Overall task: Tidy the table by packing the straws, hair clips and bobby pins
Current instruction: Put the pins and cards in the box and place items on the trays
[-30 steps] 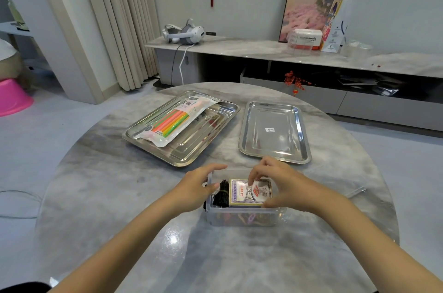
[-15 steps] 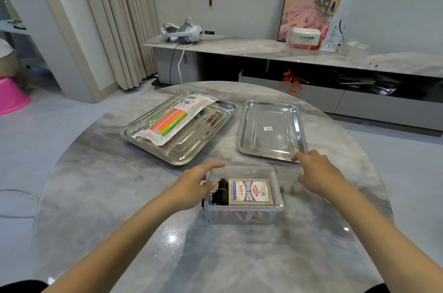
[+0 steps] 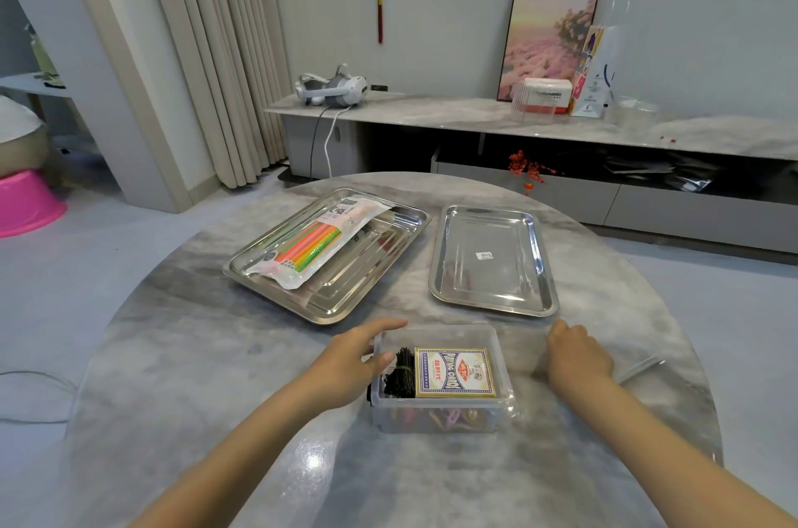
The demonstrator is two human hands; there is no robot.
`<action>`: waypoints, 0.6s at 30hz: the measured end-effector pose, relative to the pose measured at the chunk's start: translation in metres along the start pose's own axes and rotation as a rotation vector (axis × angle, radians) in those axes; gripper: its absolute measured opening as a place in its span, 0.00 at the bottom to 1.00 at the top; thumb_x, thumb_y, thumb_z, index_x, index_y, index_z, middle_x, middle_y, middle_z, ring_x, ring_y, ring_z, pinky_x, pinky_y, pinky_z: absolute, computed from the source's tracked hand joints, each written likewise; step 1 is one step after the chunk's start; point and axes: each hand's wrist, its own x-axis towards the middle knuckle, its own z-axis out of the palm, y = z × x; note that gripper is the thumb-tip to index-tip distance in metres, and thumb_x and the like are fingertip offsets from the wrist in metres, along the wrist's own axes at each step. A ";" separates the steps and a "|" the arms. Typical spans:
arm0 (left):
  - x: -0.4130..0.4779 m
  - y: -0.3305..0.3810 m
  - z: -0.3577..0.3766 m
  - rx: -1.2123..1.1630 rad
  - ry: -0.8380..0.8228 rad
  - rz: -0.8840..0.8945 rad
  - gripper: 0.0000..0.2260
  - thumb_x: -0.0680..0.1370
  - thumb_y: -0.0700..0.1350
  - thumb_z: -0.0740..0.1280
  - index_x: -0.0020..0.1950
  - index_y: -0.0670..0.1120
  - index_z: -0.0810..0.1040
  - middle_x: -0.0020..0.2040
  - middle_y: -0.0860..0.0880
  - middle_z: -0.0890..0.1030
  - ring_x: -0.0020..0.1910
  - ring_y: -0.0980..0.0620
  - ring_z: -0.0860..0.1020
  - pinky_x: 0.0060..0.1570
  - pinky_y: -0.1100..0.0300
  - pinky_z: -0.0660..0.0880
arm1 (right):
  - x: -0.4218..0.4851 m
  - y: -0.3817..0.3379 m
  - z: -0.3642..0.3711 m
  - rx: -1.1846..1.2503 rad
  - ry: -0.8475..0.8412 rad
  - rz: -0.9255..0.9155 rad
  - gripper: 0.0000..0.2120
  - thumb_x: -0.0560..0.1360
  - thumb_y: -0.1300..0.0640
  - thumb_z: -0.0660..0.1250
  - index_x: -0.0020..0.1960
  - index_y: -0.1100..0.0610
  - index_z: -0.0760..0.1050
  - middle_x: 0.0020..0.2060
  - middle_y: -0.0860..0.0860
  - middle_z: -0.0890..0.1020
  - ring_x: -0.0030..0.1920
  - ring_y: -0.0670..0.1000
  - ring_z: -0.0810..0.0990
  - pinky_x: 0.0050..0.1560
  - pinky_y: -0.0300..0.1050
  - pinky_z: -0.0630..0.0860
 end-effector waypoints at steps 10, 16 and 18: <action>0.000 -0.005 -0.003 -0.110 0.015 -0.008 0.18 0.78 0.43 0.64 0.66 0.58 0.70 0.59 0.57 0.71 0.60 0.53 0.73 0.59 0.57 0.75 | -0.008 -0.003 -0.004 -0.181 -0.030 -0.080 0.19 0.77 0.65 0.58 0.67 0.57 0.70 0.65 0.52 0.73 0.66 0.52 0.73 0.58 0.43 0.72; 0.002 -0.009 -0.003 -0.125 0.032 -0.019 0.18 0.77 0.43 0.66 0.64 0.59 0.72 0.59 0.54 0.73 0.58 0.52 0.75 0.57 0.53 0.77 | -0.024 -0.013 -0.012 -0.261 -0.023 -0.144 0.20 0.76 0.62 0.62 0.68 0.55 0.69 0.65 0.50 0.72 0.67 0.51 0.72 0.59 0.42 0.72; 0.004 -0.010 -0.003 -0.128 0.037 -0.021 0.18 0.77 0.43 0.67 0.64 0.59 0.72 0.60 0.53 0.73 0.57 0.53 0.75 0.56 0.53 0.77 | -0.032 -0.016 -0.020 -0.264 0.021 -0.168 0.21 0.75 0.59 0.64 0.68 0.55 0.67 0.64 0.49 0.73 0.66 0.51 0.73 0.58 0.41 0.72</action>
